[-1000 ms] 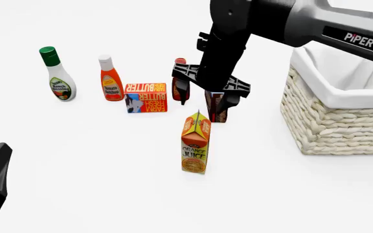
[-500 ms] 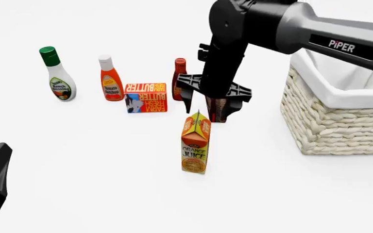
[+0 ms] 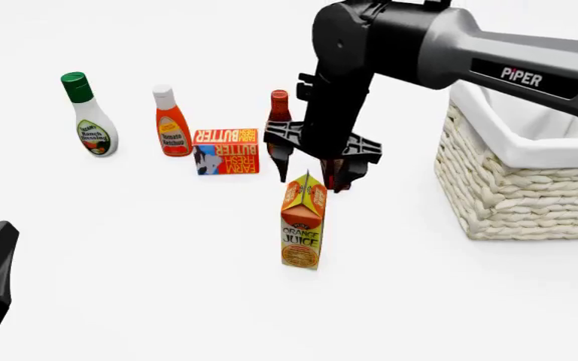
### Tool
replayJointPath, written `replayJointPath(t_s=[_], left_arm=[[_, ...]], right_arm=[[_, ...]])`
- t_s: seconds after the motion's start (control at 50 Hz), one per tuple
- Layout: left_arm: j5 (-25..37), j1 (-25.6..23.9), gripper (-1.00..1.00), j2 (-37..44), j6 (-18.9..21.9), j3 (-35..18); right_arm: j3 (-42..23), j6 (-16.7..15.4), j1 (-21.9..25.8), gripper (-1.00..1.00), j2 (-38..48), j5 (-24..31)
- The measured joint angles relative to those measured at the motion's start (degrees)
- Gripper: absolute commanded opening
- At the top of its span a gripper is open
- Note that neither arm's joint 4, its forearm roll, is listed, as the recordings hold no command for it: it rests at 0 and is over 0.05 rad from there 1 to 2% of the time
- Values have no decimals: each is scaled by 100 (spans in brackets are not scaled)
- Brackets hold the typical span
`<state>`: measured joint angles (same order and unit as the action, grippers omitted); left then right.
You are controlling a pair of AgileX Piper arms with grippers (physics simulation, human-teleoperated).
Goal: Pick the orange juice and place it in the basket.
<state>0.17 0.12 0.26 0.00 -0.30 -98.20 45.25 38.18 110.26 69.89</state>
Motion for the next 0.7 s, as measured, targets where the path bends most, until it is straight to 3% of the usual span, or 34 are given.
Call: replayJointPath(t_s=[0.7], left_arm=[[0, 0, 100, 0, 0, 0]], right_arm=[[42, 209, 214, 100, 31, -9]])
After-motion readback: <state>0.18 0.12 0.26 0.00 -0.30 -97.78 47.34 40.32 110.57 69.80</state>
